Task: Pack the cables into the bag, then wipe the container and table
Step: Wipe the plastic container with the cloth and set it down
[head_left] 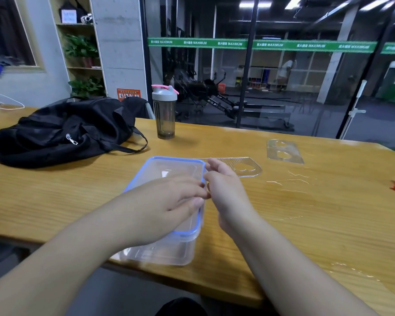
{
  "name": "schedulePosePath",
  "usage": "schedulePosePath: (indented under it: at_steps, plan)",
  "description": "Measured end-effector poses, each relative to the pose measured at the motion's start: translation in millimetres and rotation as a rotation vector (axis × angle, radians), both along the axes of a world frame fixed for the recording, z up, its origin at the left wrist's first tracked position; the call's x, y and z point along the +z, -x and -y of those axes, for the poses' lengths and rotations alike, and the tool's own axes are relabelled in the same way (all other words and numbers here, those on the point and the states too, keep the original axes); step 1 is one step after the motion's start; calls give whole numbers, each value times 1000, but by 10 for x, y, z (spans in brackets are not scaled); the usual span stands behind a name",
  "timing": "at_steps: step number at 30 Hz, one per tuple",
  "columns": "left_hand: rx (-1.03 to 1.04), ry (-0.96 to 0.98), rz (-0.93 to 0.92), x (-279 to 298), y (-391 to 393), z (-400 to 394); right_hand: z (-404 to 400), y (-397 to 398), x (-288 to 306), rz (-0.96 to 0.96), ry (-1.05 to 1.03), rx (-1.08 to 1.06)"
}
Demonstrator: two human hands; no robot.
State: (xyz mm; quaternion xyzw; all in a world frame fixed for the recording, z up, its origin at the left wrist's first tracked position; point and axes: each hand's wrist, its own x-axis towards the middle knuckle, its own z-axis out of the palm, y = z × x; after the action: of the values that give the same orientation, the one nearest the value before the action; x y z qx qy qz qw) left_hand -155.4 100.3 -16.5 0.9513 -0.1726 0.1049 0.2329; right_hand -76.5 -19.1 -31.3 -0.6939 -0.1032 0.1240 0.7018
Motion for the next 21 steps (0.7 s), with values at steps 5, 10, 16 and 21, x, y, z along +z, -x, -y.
schedulePosePath:
  at_steps: [5,10,16,21]
  plan:
    - [18,-149,-38,-67,-57,-98,-40,-47,-34,10,14,50]
    - [153,-212,-50,-60,-63,-273,-68,-60,-40,49,63,75]
    - [335,-310,112,-22,-220,-568,-143,-25,-72,71,105,91]
    - [509,-382,125,-96,-502,-918,-162,-72,-102,64,125,92]
